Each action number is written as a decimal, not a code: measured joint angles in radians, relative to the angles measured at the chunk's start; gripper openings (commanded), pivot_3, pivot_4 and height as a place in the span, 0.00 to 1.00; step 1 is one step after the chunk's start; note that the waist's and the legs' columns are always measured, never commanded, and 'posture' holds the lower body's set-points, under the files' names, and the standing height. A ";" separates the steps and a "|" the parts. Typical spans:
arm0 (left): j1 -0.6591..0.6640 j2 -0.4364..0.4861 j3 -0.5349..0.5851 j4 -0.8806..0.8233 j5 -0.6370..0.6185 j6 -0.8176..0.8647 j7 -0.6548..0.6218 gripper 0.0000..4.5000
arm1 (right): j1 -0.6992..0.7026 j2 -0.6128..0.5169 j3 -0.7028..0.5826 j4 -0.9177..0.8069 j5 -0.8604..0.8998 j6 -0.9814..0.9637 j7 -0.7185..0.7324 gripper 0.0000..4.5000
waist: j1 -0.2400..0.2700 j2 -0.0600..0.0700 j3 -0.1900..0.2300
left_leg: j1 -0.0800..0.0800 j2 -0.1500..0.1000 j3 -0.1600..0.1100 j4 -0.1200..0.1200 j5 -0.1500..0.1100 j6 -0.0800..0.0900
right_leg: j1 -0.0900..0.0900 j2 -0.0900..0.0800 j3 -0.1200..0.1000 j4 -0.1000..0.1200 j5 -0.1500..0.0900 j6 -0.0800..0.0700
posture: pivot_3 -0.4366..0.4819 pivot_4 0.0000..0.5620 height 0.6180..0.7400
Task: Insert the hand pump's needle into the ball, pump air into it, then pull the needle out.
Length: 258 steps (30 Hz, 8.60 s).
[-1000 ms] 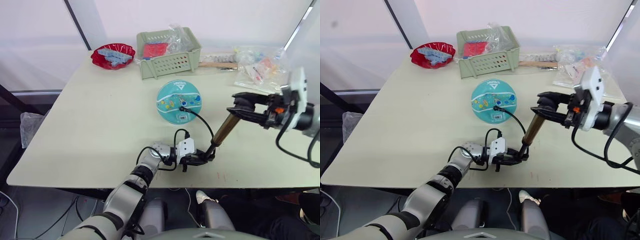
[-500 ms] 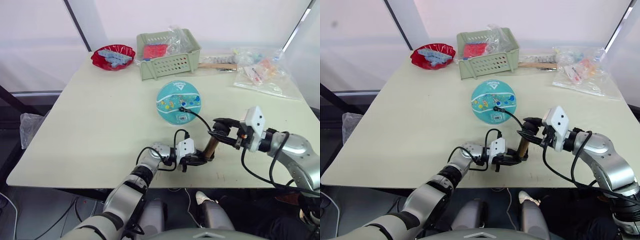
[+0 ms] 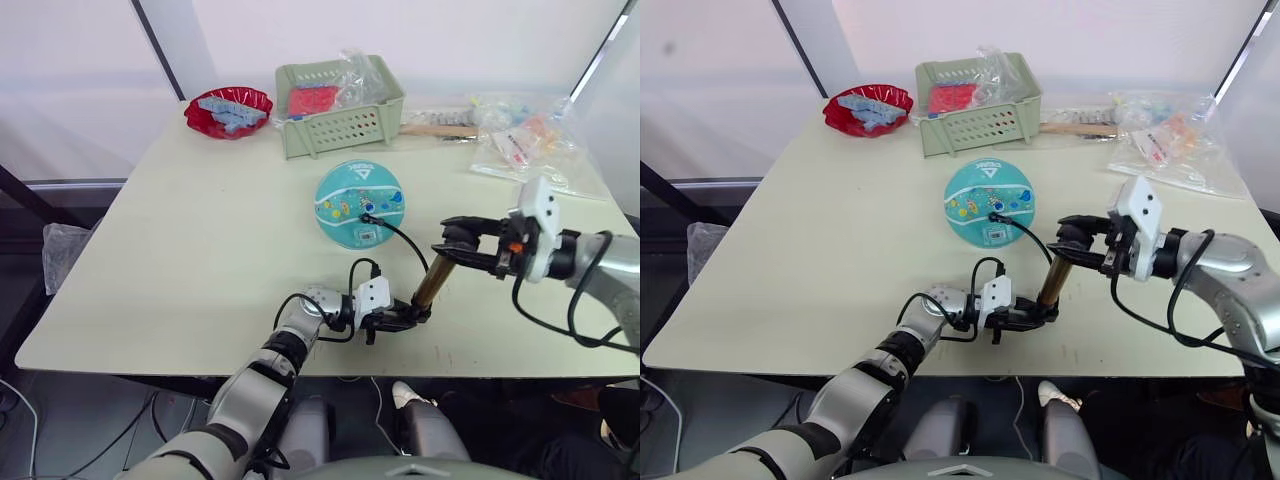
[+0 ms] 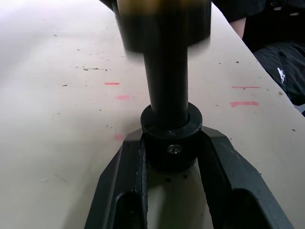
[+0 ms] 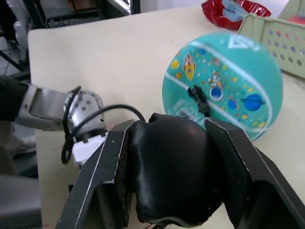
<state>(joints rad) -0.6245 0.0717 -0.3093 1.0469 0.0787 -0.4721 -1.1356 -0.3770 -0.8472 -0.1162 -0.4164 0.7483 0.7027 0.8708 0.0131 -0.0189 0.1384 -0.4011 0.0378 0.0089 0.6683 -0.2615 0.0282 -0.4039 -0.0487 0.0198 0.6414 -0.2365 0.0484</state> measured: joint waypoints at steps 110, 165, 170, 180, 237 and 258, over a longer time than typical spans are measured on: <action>0.013 0.014 -0.014 -0.005 0.014 -0.016 0.006 0.23 | 0.193 0.112 0.184 -0.001 -0.278 -0.335 -0.005 0.43 | -0.005 -0.002 -0.005 | 0.004 0.000 -0.007 -0.001 0.000 0.000 | 0.003 0.001 -0.002 -0.001 -0.001 0.001 | 0.48 0.27 0.97; 0.028 0.023 -0.017 -0.017 0.017 -0.035 0.014 0.23 | 0.202 0.080 0.129 -0.077 -0.207 -0.252 -0.029 0.43 | -0.010 -0.003 -0.009 | 0.003 0.001 -0.009 -0.002 0.000 0.000 | 0.002 0.001 -0.003 -0.001 -0.001 0.000 | 0.48 0.27 0.97; 0.026 0.024 -0.017 -0.015 0.018 -0.034 0.015 0.23 | 0.236 0.123 0.181 -0.034 -0.300 -0.340 -0.048 0.43 | -0.013 -0.003 -0.009 | 0.003 0.001 -0.008 -0.002 0.000 0.000 | 0.003 0.001 -0.003 -0.001 -0.001 0.001 | 0.48 0.27 0.97; 0.019 0.020 -0.016 -0.015 0.014 -0.034 0.004 0.23 | 0.183 0.081 0.098 -0.044 -0.171 -0.183 -0.022 0.43 | -0.011 -0.003 -0.003 | 0.002 0.000 -0.010 -0.002 0.000 0.000 | 0.003 0.000 -0.004 -0.002 0.000 0.000 | 0.48 0.27 0.97; 0.013 0.021 -0.024 -0.011 0.016 -0.034 0.010 0.23 | 0.217 0.119 0.136 -0.047 -0.232 -0.267 -0.026 0.43 | -0.005 -0.005 -0.001 | 0.003 0.001 -0.010 -0.002 0.000 0.000 | 0.003 0.000 -0.004 -0.002 -0.001 0.000 | 0.48 0.27 0.97; 0.006 0.012 -0.017 -0.012 0.015 -0.035 0.007 0.23 | -0.169 -0.146 -0.131 -0.018 0.211 0.123 0.026 0.43 | -0.001 0.003 0.009 | -0.001 0.000 -0.009 -0.001 0.000 0.000 | 0.000 -0.001 -0.004 -0.002 0.000 0.000 | 0.48 0.27 0.97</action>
<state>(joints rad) -0.6186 0.0834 -0.3259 1.0354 0.0932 -0.5068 -1.1282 -0.5464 -0.9933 -0.2475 -0.4344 0.9590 0.8252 0.8969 0.0120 -0.0160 0.1477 -0.4017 0.0382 -0.0005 0.6668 -0.2615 0.0281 -0.4038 -0.0502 0.0160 0.6398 -0.2368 0.0483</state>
